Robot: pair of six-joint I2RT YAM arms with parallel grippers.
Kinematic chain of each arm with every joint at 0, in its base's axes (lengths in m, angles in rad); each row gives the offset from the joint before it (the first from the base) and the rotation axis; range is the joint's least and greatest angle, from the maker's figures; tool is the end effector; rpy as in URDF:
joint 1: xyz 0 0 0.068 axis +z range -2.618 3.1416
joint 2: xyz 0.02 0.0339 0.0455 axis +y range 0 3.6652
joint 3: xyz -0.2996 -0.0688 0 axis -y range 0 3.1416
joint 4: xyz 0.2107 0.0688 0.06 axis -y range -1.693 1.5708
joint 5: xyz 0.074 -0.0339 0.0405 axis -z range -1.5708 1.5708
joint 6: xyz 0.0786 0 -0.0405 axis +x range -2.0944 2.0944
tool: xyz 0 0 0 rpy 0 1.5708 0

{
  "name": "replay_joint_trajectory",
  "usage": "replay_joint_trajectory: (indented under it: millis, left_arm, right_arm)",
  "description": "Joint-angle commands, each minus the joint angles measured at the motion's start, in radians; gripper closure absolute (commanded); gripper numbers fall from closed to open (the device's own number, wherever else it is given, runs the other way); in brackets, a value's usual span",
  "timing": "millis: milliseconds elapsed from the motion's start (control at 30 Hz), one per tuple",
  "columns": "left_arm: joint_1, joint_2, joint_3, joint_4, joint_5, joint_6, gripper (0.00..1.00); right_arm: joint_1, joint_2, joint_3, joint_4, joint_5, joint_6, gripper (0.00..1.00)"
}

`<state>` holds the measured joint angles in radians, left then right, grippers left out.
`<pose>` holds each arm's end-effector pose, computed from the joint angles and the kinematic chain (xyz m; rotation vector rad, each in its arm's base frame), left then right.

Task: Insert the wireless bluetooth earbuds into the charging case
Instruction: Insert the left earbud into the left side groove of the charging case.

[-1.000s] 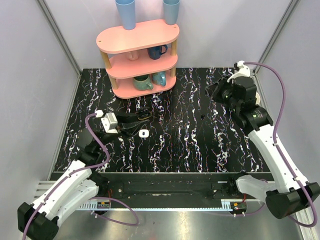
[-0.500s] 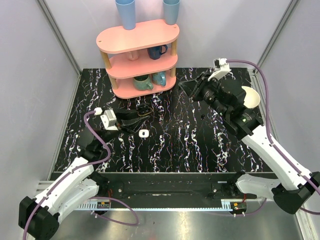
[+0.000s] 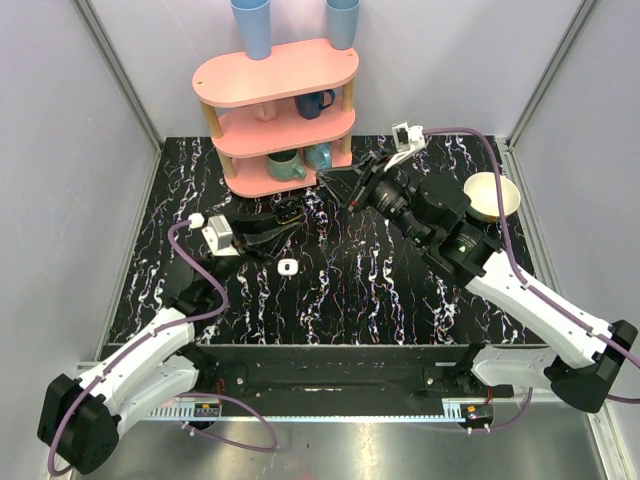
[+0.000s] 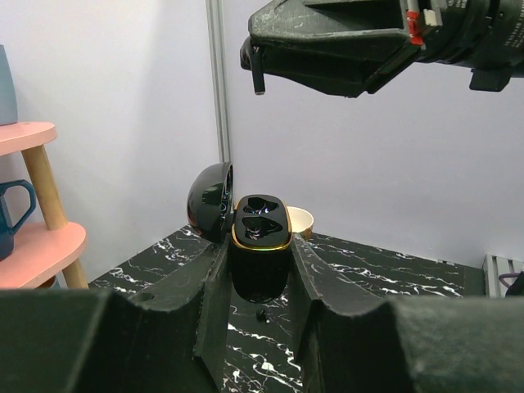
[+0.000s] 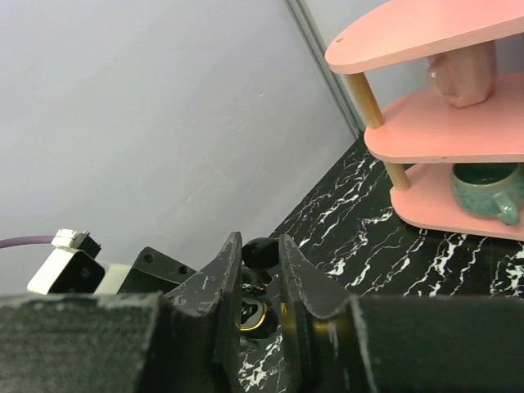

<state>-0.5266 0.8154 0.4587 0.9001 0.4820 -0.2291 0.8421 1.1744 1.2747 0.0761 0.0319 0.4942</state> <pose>0.1165 -0.1099 0.3885 0.6054 0.9666 -0.9226 0.1738 0.1909 0.4974 -0.2289 1.4659 1.0787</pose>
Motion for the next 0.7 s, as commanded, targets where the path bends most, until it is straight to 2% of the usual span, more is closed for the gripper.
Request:
replay_joint_trajectory:
  millis: [0,200,667]
  left_arm:
    - [-0.015,0.014,-0.006,0.131,-0.060,0.005,1.00]
    - [-0.032,0.022,-0.026,0.181,-0.108,0.027,1.00]
    - [-0.041,0.056,-0.029,0.237,-0.135,0.042,1.00]
  right_arm:
    - [0.040,0.021,0.000,0.099,-0.018,-0.020,0.89]
    - [0.100,0.037,-0.009,0.136,-0.017,-0.039,0.89]
    - [0.152,0.096,0.011,0.140,-0.029,-0.037,0.89]
